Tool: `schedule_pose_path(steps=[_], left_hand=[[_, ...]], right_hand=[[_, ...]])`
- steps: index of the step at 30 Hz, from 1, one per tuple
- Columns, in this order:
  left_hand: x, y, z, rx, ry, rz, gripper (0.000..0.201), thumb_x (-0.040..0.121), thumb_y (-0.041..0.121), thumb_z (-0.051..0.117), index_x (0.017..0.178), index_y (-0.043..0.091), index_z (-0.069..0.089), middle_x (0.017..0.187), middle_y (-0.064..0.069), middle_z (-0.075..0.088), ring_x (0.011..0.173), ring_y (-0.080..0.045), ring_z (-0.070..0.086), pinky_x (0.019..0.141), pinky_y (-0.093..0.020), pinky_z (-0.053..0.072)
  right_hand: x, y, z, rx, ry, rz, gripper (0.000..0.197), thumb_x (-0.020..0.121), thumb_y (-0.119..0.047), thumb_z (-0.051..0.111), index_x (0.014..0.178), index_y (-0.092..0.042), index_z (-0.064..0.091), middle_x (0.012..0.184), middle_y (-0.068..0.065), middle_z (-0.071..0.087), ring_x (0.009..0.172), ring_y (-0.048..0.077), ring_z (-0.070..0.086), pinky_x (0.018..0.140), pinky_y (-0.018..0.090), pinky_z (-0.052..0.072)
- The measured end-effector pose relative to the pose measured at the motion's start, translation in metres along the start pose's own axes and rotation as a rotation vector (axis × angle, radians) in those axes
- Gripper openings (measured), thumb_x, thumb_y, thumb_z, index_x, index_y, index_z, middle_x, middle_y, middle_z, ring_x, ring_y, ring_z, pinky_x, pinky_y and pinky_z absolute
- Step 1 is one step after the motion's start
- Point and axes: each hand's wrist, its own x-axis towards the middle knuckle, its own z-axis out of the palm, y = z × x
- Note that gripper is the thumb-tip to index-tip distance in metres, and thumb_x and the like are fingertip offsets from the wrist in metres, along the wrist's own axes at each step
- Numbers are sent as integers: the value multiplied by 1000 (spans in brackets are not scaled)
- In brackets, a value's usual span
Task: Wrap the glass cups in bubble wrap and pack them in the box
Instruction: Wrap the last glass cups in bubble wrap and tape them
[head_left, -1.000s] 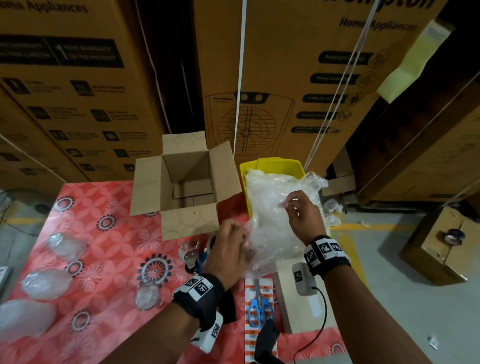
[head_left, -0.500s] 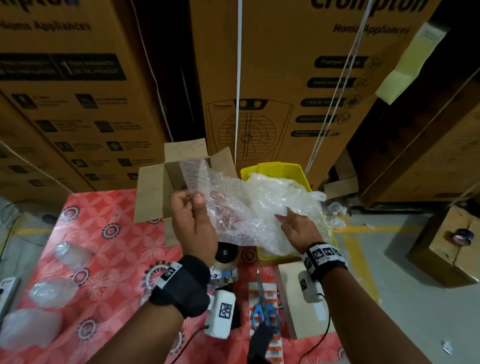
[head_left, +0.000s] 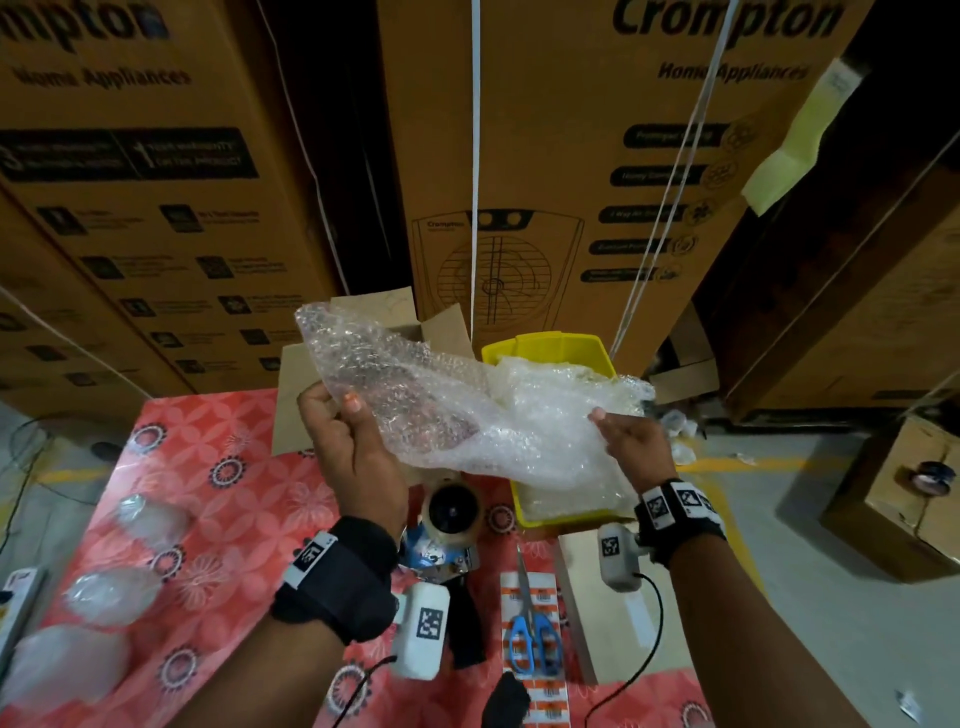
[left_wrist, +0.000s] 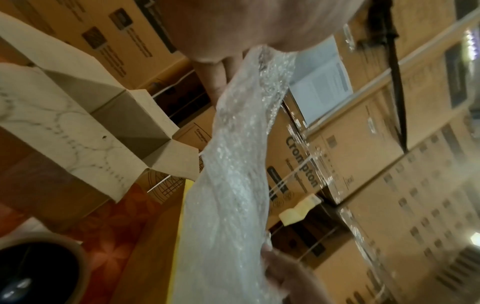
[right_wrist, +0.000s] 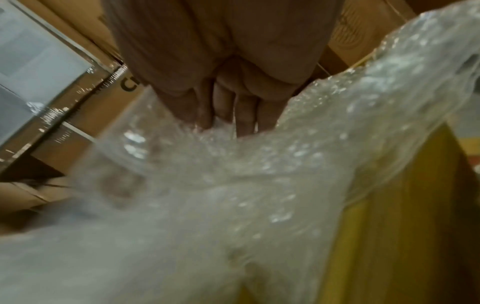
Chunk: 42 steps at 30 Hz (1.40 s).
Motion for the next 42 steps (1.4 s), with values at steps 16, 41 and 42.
schedule_pose_path(steps=[16, 41, 42], left_hand=[[-55, -56, 60, 555, -1029, 20, 146, 79, 19, 94, 151, 64, -25, 171, 12, -21, 161, -12, 5, 121, -35, 34], [-60, -100, 102, 1155, -1201, 250, 145, 66, 90, 66, 166, 7, 3, 162, -18, 2, 152, -40, 6, 127, -51, 27], [-60, -102, 102, 1161, -1192, 304, 142, 70, 83, 72, 167, 13, -4, 163, -19, 2, 152, -41, 7, 126, -53, 27]], right_hand=[[-66, -55, 32, 428, -358, -242, 59, 98, 7, 52, 148, -24, 54, 110, 14, 78, 113, 30, 73, 106, 45, 53], [-28, -20, -95, 323, 389, -194, 14, 107, -22, 59, 100, -15, 68, 81, -12, 68, 73, 6, 58, 68, 27, 49], [-28, -23, -98, 353, 379, -214, 13, 108, -18, 57, 101, -13, 67, 81, -12, 67, 73, 6, 58, 68, 26, 49]])
